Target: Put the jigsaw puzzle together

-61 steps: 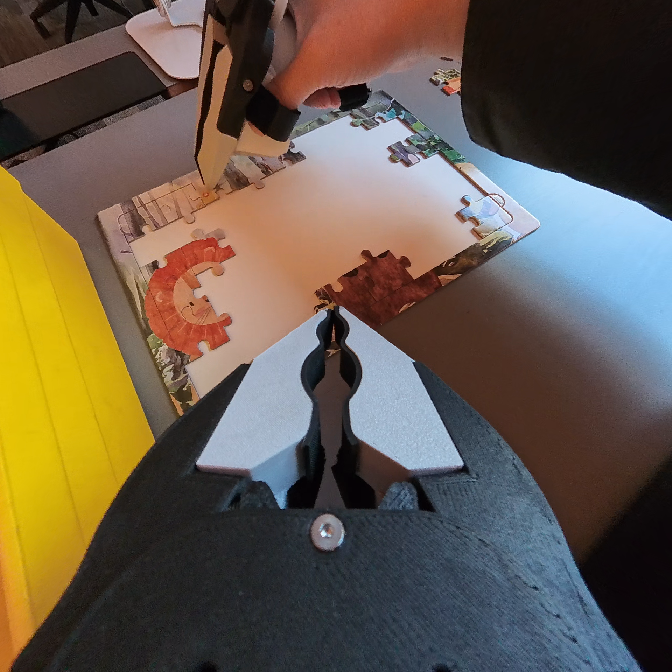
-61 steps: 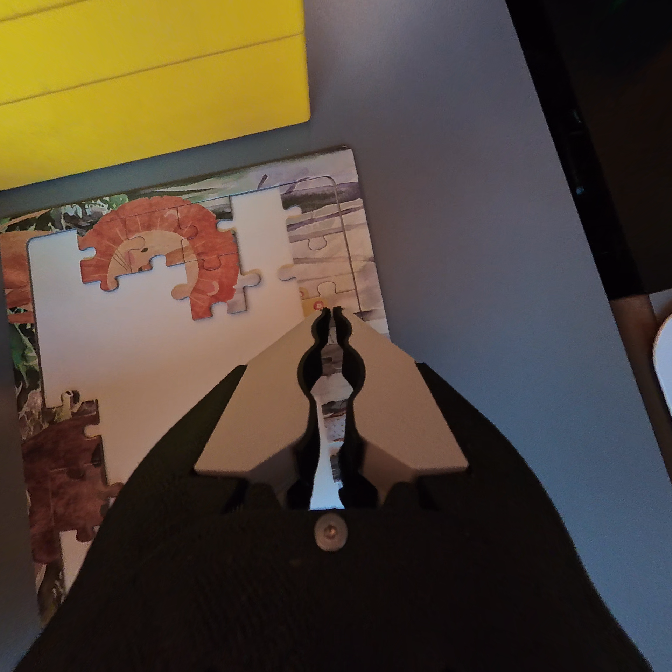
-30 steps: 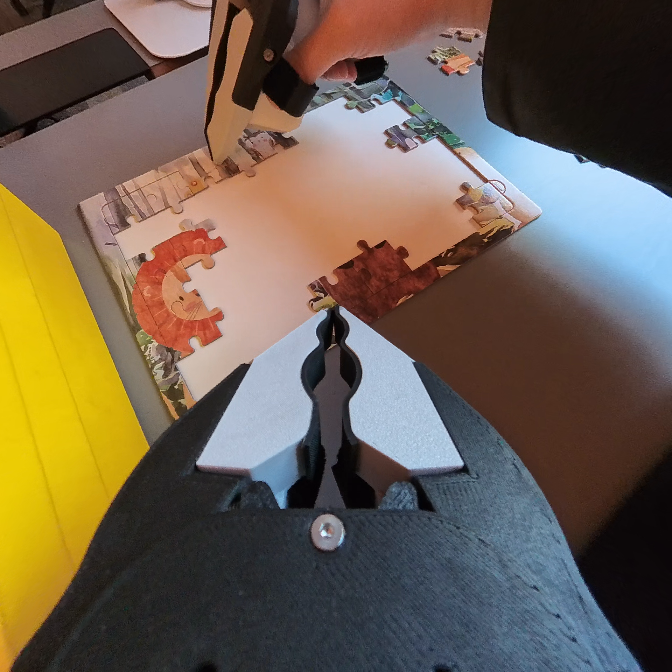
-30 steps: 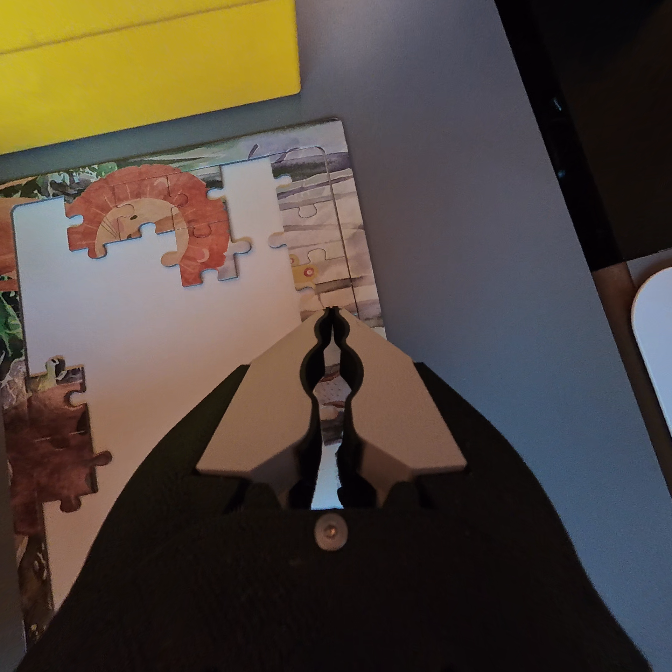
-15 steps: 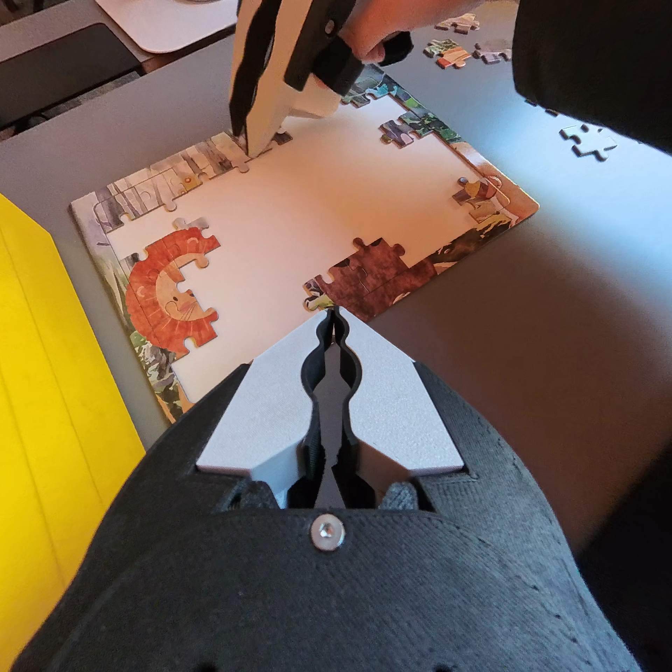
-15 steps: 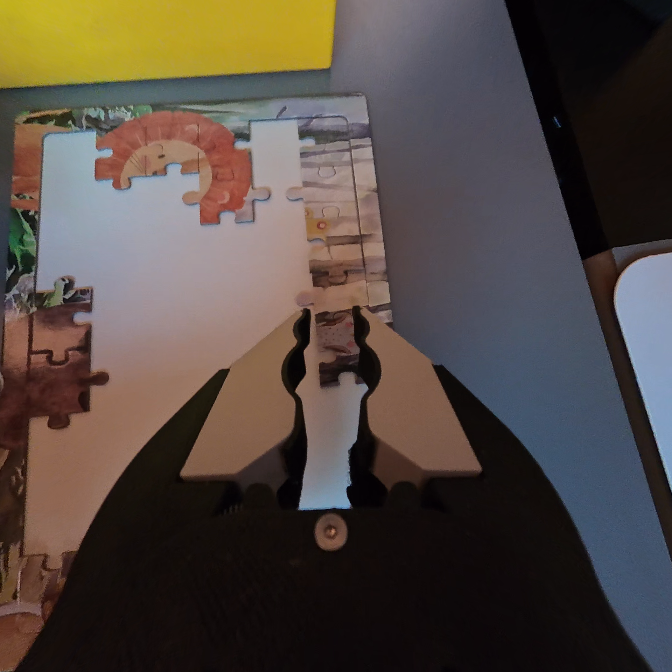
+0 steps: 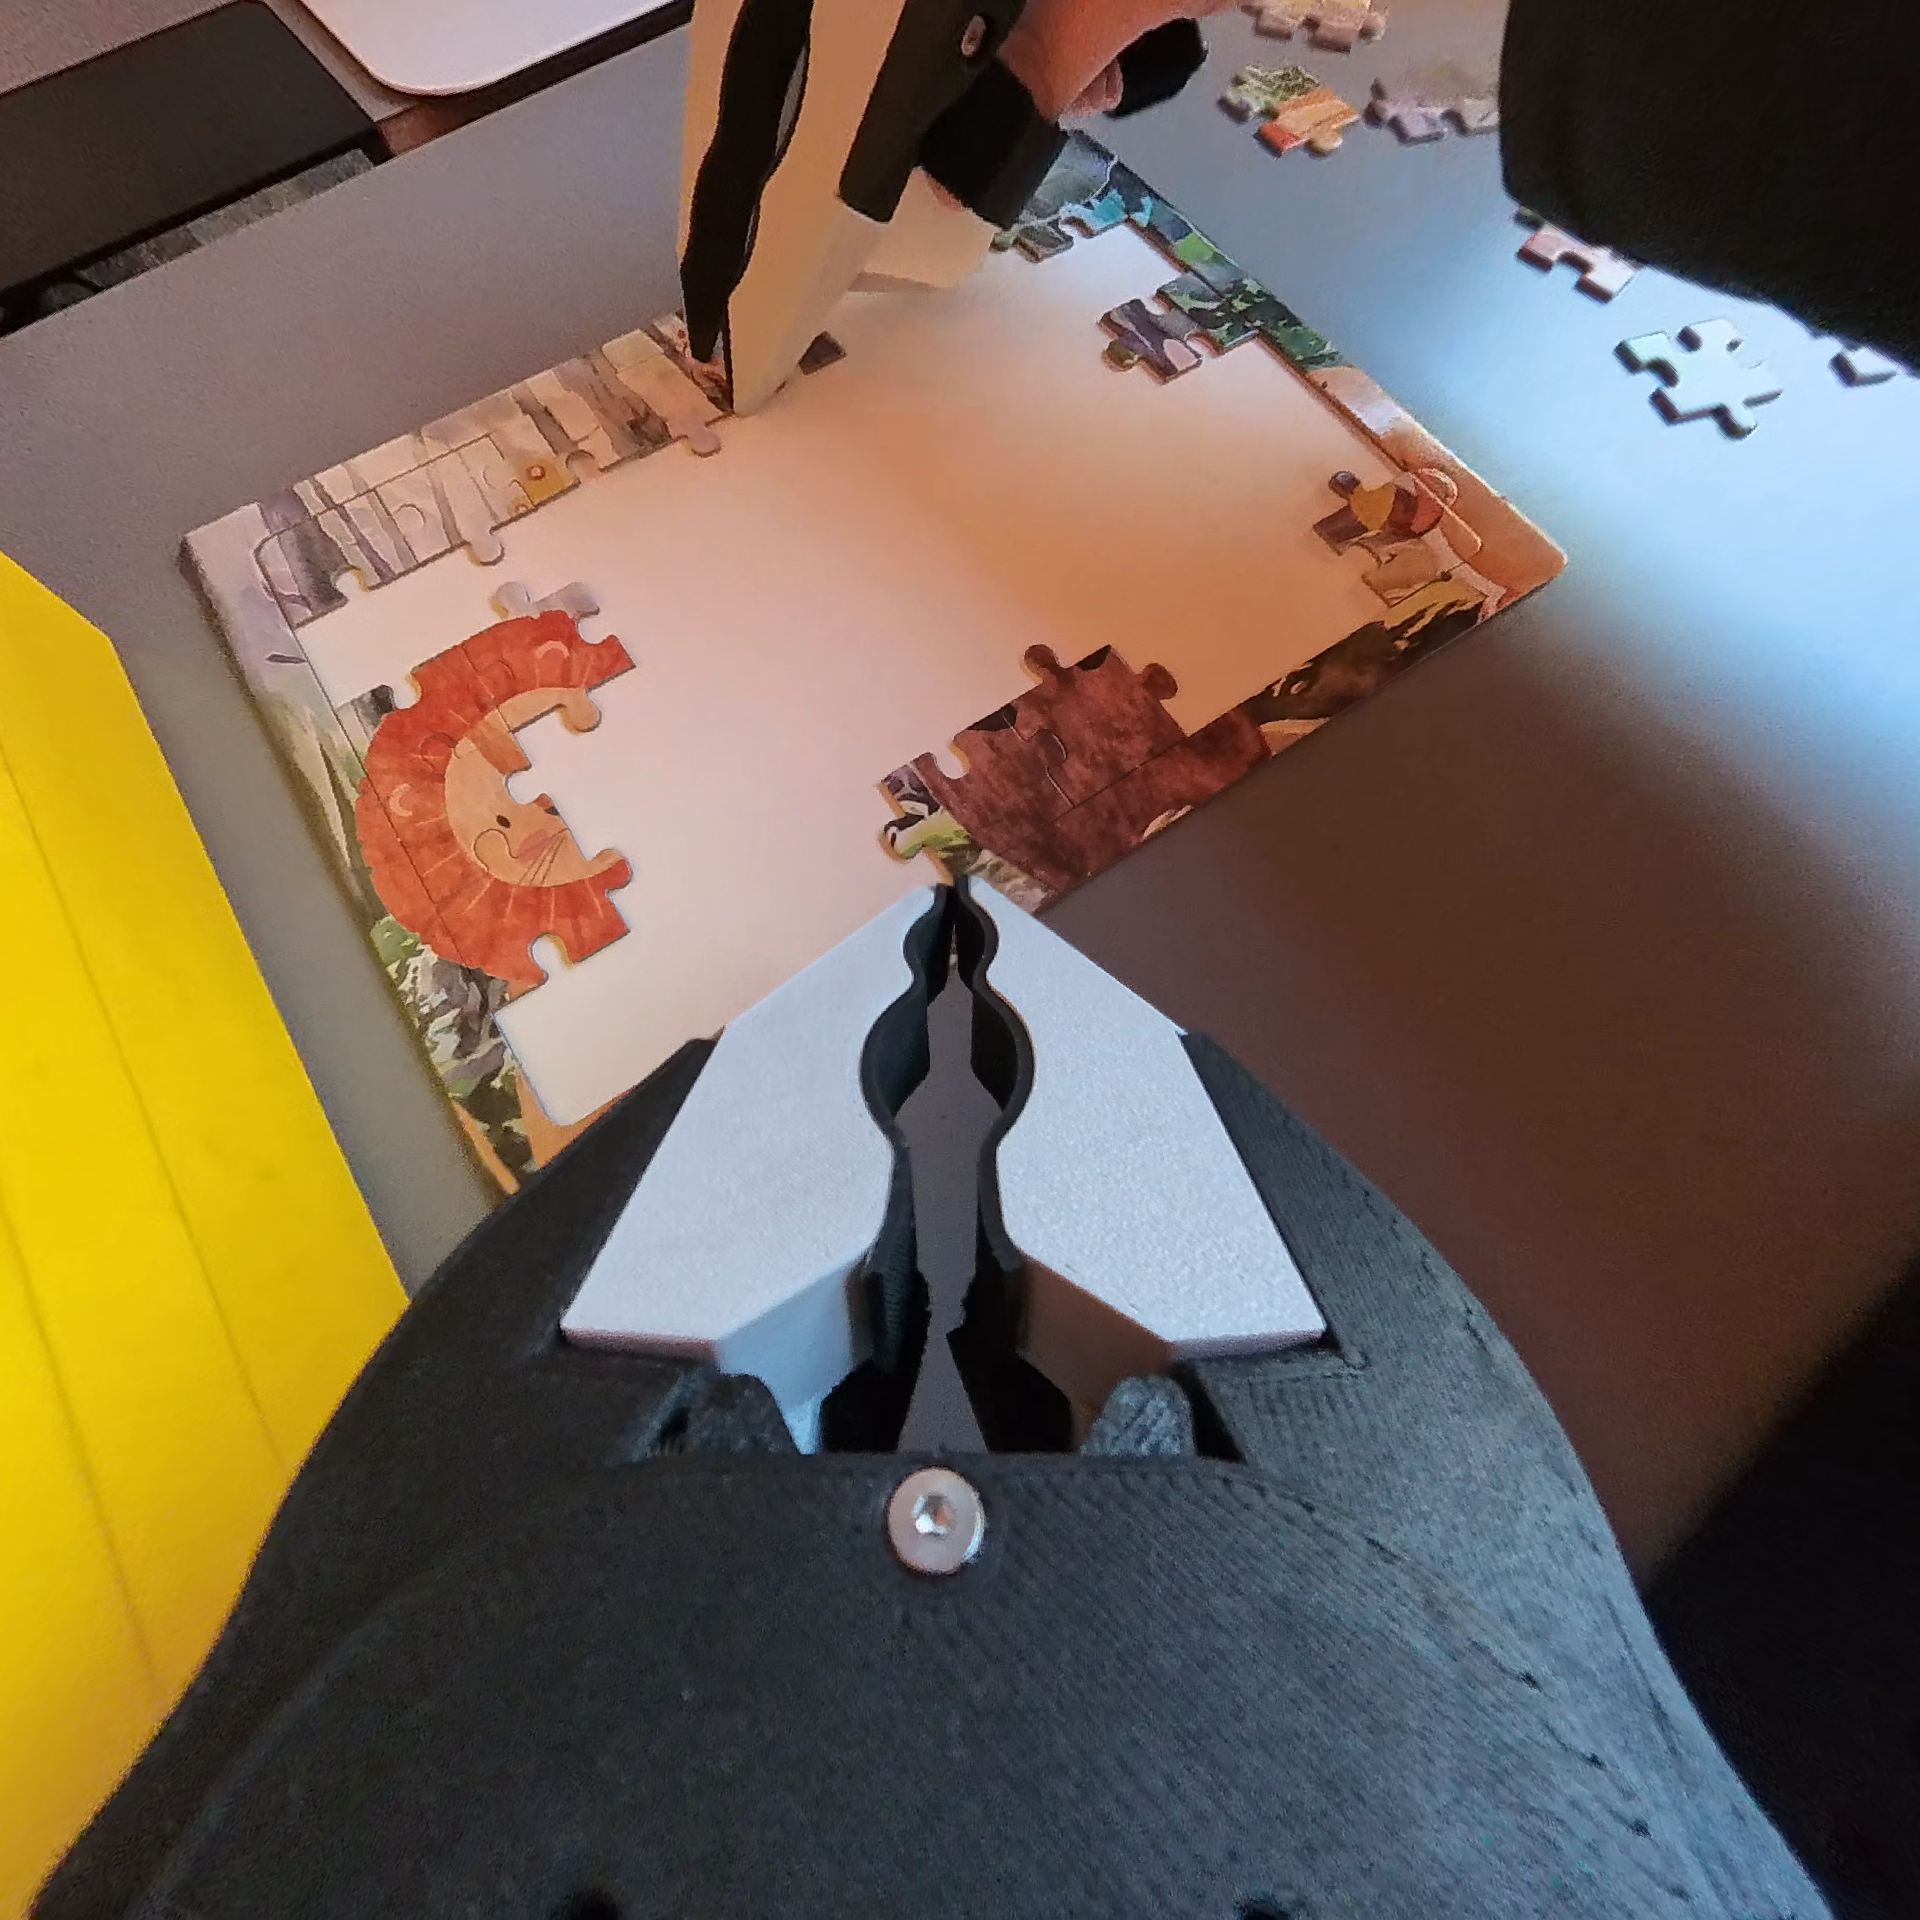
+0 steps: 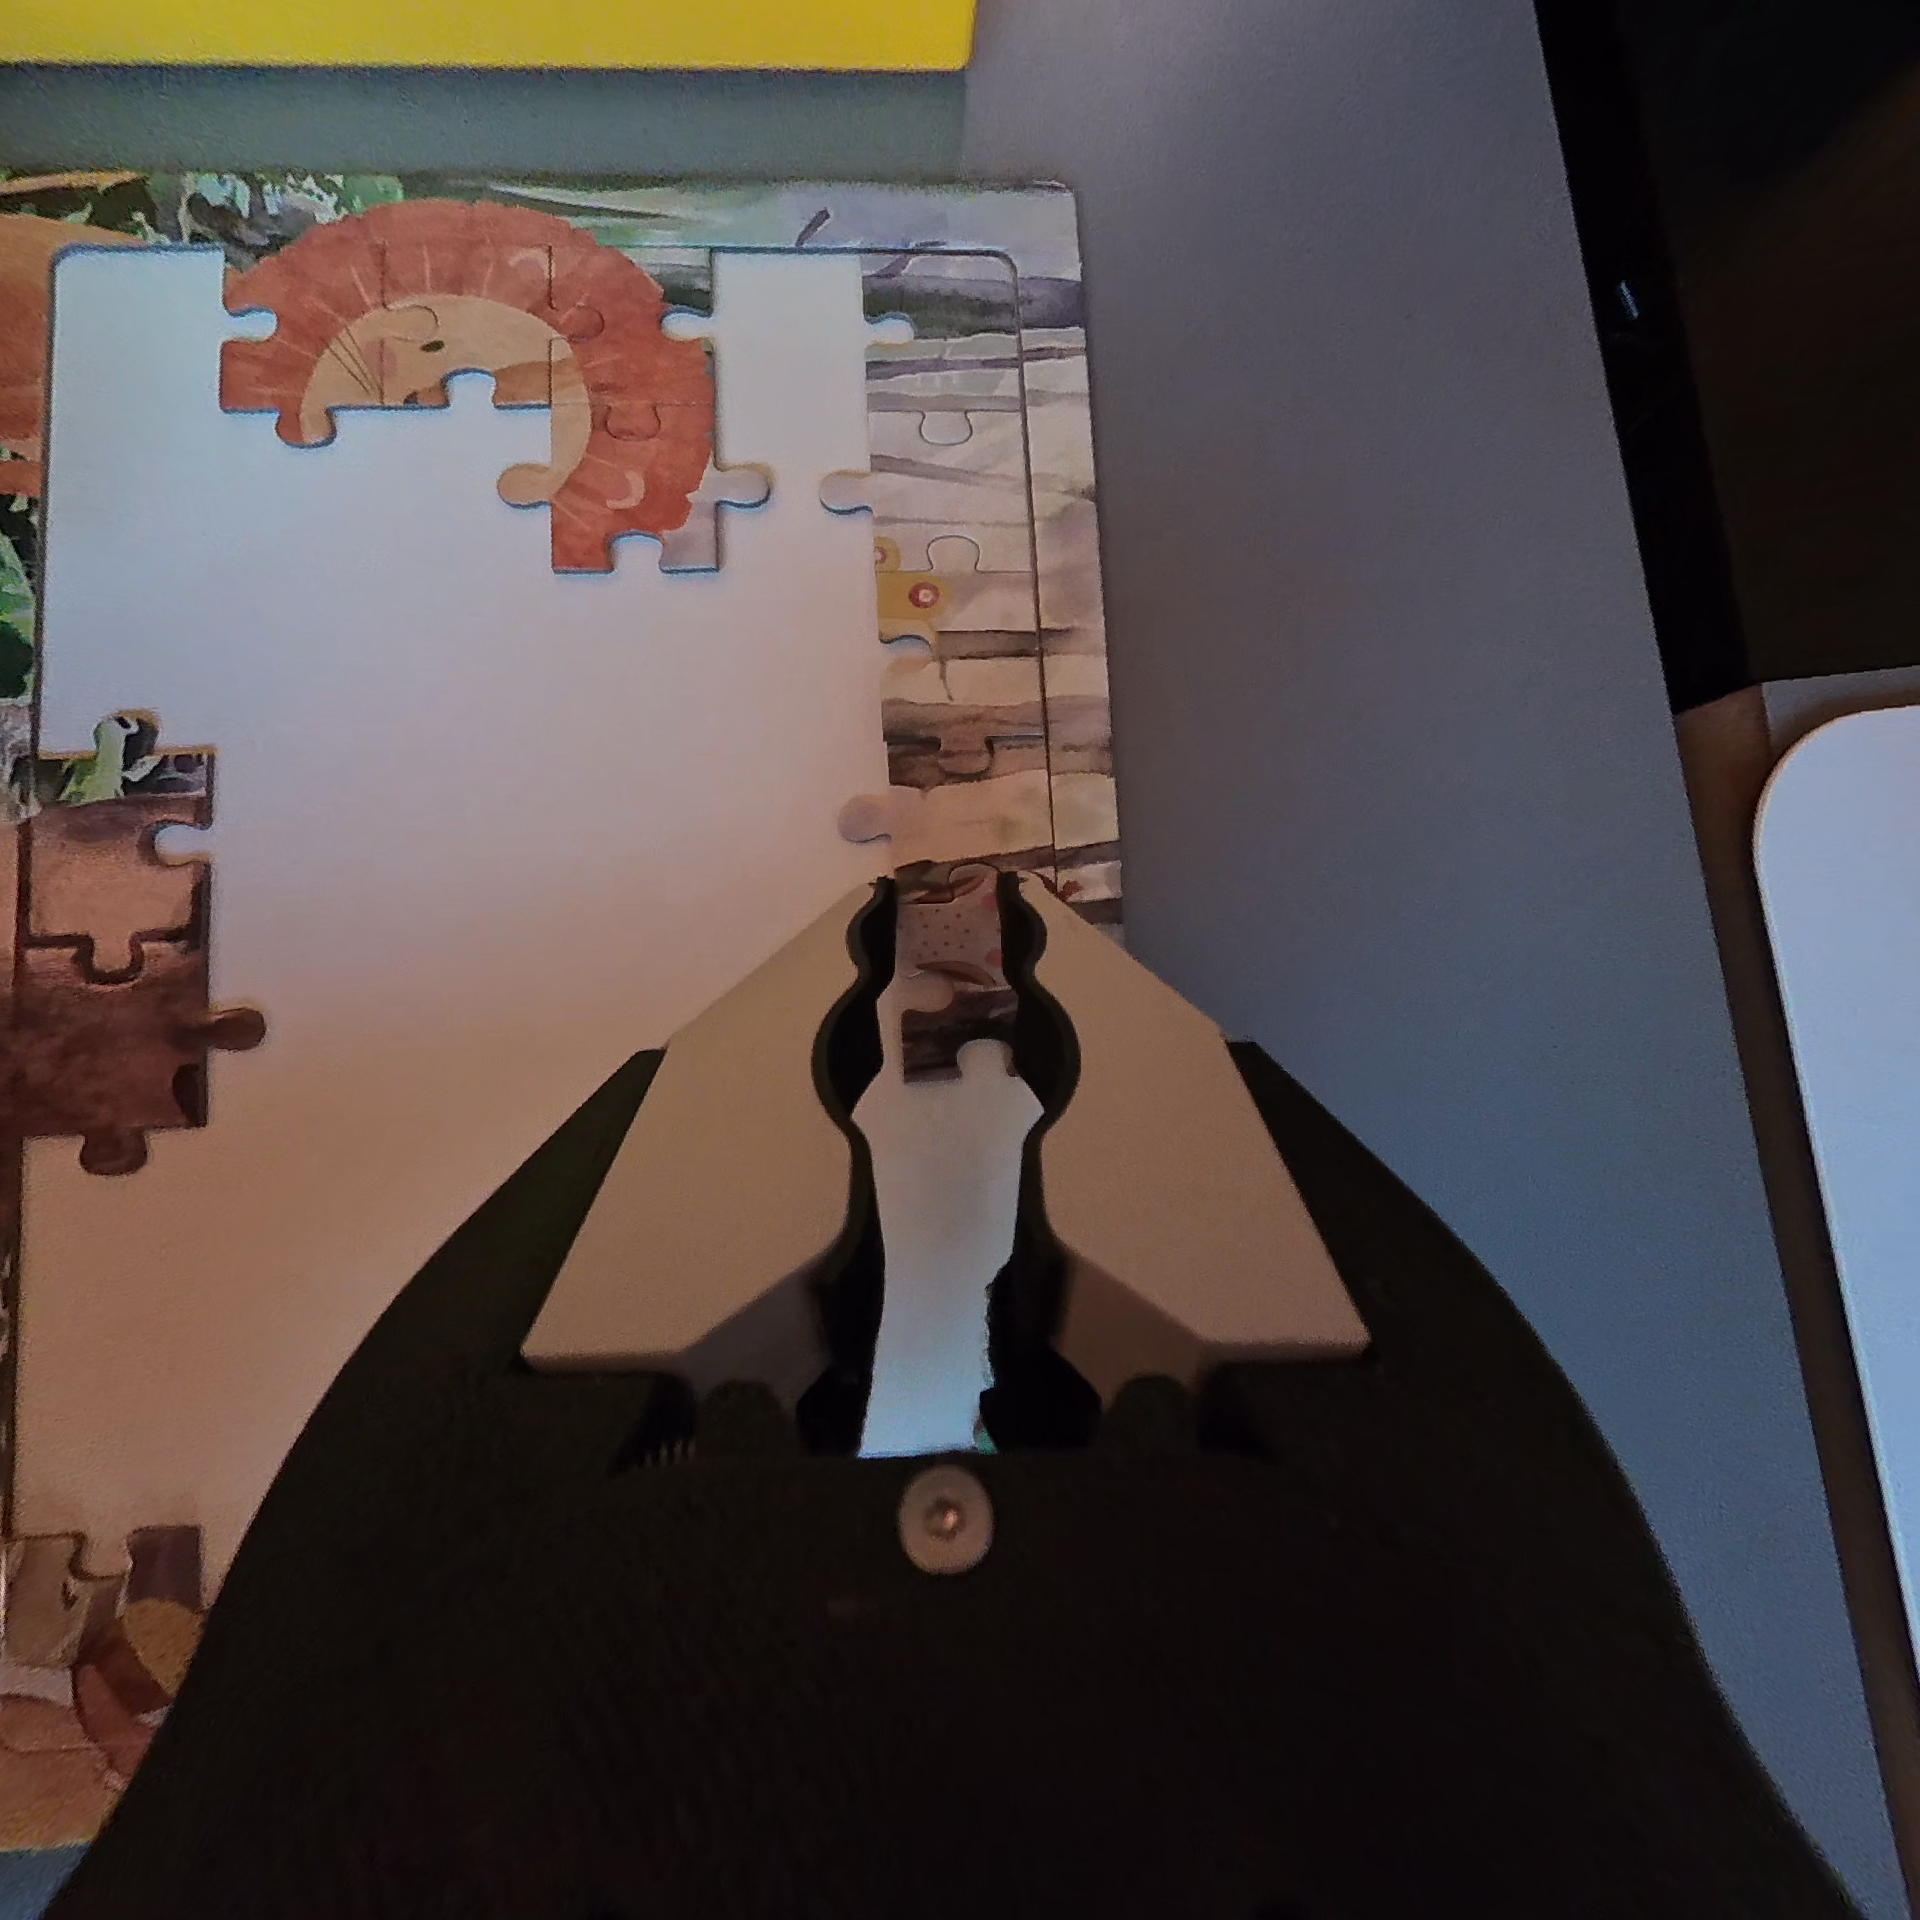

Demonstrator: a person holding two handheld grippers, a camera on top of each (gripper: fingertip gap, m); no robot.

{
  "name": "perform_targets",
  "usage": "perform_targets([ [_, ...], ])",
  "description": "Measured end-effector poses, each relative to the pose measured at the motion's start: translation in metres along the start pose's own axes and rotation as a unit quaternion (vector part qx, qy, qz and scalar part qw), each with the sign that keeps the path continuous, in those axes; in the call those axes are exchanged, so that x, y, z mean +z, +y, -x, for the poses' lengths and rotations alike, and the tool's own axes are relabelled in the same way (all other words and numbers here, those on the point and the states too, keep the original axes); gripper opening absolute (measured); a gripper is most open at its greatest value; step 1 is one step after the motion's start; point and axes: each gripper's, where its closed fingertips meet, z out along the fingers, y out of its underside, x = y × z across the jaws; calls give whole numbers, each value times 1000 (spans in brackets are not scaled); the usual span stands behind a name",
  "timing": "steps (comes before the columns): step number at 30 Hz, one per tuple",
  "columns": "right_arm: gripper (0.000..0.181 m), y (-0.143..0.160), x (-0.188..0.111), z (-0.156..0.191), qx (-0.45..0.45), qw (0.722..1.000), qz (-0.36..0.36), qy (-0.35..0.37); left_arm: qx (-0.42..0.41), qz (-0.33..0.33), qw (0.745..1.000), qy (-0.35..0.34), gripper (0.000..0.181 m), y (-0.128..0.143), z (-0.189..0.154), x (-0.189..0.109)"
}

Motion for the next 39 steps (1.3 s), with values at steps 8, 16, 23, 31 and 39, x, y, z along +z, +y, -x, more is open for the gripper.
perform_targets([
  [8, 19, 4, -4, -1, -2, 1000, 15, 3, -1, 4, 1000, 3, 0, 2, 0, 1],
  [16, 20, 5, -6, 0, -8, 1000, 21, 6, 1, 27, 1000, 10, 0, 9, -1, 7],
  [23, 23, -6, -2, 4, -10, 1000, 2, 2, -1, 31, 999, 12, 0, 9, 0, 7],
  [31, 26, -19, 7, 4, 9, 1000, -16, -3, 0, 32, 999, 13, 0, 8, 2, 9],
  [39, 28, -18, 11, 1, 12, 1000, -2, 4, 2, 33, 999, 14, 0, 7, 2, 10],
])
